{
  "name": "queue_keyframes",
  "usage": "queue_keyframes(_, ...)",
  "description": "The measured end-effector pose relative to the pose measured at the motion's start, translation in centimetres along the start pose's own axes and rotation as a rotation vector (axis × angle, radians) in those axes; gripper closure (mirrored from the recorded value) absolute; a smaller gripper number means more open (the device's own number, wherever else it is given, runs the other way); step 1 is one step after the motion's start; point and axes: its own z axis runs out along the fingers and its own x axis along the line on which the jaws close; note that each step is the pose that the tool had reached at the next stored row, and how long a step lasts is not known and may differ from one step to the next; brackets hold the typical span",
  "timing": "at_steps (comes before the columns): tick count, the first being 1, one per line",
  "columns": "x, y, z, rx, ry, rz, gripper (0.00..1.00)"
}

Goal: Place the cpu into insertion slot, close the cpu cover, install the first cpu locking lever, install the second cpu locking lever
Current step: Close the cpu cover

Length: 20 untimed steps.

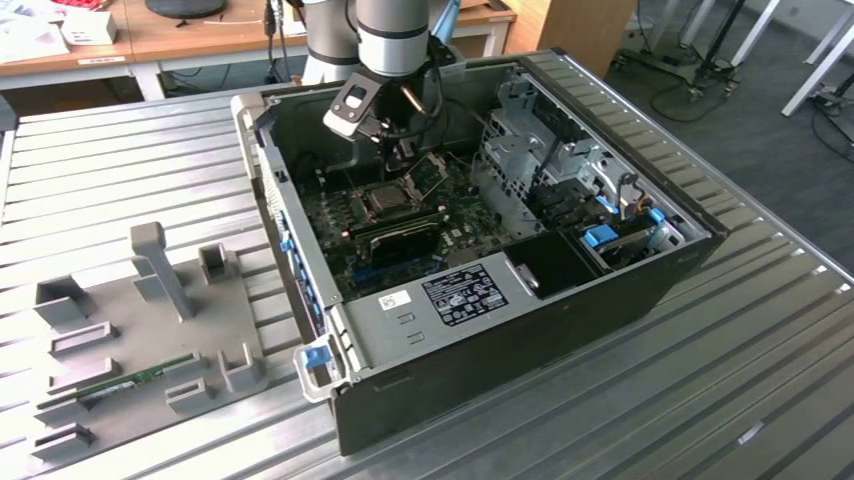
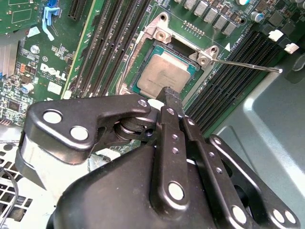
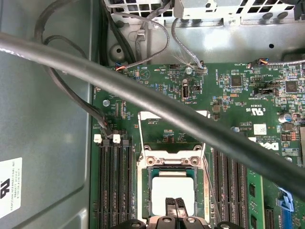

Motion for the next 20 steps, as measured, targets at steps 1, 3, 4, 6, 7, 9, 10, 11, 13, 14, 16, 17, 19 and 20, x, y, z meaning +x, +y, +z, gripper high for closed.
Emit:
queue_keyframes(1, 0.0, 0.0, -0.04, 0.0002, -0.0004, 0.0, 0.9)
queue_keyframes(3, 0.0, 0.01, -0.14, 0.0002, -0.0003, 0.0, 0.9)
queue_keyframes(4, 0.0, 0.01, -0.23, 0.0, -0.0001, 0.0, 0.9)
queue_keyframes(6, 0.01, 0.03, -0.48, 0.0, 0.0, 0.0, 0.9)
queue_keyframes(7, 0.01, 0.03, -0.63, 0.0, 0.0, 0.0, 0.9)
queue_keyframes(9, 0.02, 0.05, -0.9, 0.0001, -0.0001, 0.0, 0.9)
queue_keyframes(10, 0.02, 0.06, -1.02, 0.0001, -0.0001, 0.0, 0.9)
queue_keyframes(11, 0.02, 0.06, -1.13, 0.0, 0.0, 0.0, 0.9)
queue_keyframes(13, 0.02, 0.07, -1.34, 0.0001, -0.0001, 0.0, 0.9)
queue_keyframes(14, 0.02, 0.08, -1.41, 0.0001, -0.0001, 0.0, 0.9)
queue_keyframes(16, 0.03, 0.08, -1.52, 0.0, -0.0001, 0.0, 0.9)
queue_keyframes(17, 0.03, 0.09, -1.58, 0.0, -0.0001, 0.0, 0.9)
queue_keyframes(19, 0.03, 0.09, -1.61, -0.0002, 0.0003, 0.0, 0.9)
queue_keyframes(20, 0.03, 0.09, -1.64, 0.0, 0.0, 0.0, 0.9)
